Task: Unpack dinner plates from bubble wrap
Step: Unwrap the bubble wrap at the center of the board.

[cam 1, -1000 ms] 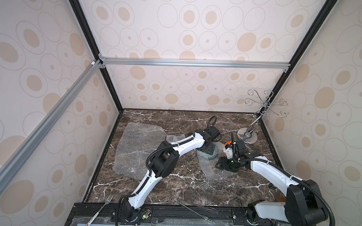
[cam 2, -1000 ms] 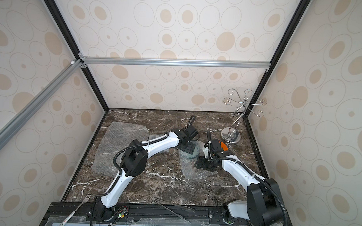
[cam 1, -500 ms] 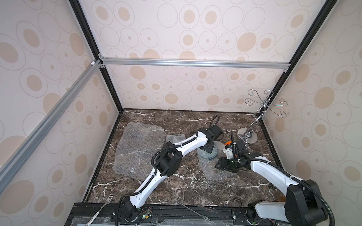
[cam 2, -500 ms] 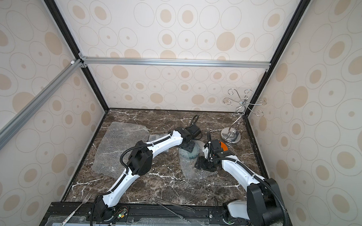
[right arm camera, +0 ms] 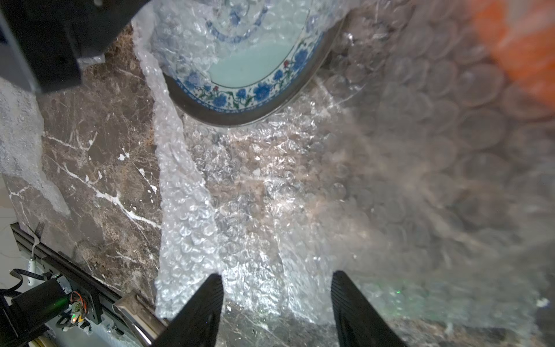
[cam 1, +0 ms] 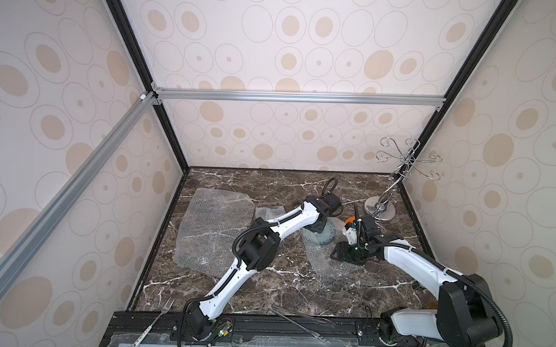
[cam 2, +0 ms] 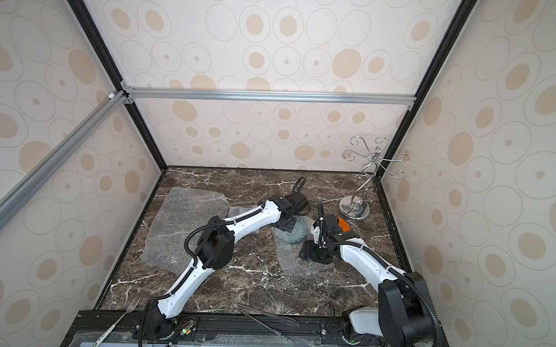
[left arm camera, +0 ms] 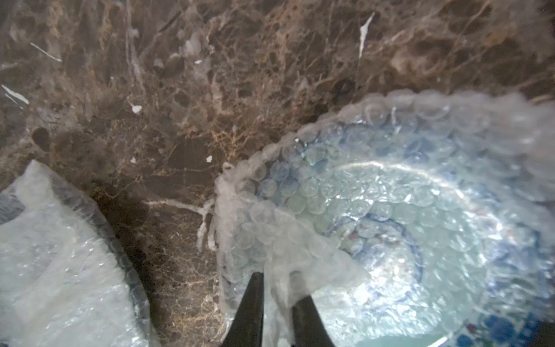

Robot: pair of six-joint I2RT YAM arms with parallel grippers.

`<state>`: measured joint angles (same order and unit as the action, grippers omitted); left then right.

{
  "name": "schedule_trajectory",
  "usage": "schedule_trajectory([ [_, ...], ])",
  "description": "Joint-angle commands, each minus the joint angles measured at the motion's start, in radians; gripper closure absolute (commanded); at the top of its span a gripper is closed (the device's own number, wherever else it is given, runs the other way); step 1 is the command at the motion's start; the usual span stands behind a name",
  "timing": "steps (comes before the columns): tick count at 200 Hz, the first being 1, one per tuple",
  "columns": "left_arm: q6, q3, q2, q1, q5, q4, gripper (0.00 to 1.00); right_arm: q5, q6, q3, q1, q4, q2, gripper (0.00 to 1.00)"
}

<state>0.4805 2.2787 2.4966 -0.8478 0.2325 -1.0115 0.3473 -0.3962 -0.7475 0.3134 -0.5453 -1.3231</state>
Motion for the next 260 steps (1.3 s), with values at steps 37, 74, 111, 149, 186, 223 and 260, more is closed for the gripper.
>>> schedule_trajectory([
  [37, -0.02, 0.024, -0.114, 0.017, -0.005, -0.035, 0.87, -0.008, 0.008, -0.009, 0.001, -0.024, 0.001, 0.39],
  [74, -0.02, -0.085, -0.187, 0.038, -0.047, 0.027, 0.87, -0.013, 0.007, -0.01, 0.001, -0.027, 0.003, 0.39],
  [111, -0.018, -0.234, -0.271, 0.061, -0.07, 0.099, 0.87, -0.022, 0.007, -0.007, 0.001, -0.031, 0.0, 0.39],
  [149, -0.009, -0.382, -0.35, 0.084, -0.104, 0.179, 0.87, -0.027, 0.008, -0.012, 0.001, -0.034, -0.005, 0.39],
  [186, 0.008, -0.415, -0.4, 0.08, -0.173, 0.231, 0.56, -0.036, 0.007, -0.025, 0.001, -0.047, 0.002, 0.39],
  [223, 0.011, -0.384, -0.384, 0.055, -0.217, 0.259, 0.39, -0.034, -0.003, -0.02, 0.001, -0.048, 0.014, 0.39],
  [260, -0.003, -0.247, -0.265, 0.009, -0.189, 0.193, 0.36, -0.034, -0.003, -0.016, 0.001, -0.057, 0.024, 0.39],
])
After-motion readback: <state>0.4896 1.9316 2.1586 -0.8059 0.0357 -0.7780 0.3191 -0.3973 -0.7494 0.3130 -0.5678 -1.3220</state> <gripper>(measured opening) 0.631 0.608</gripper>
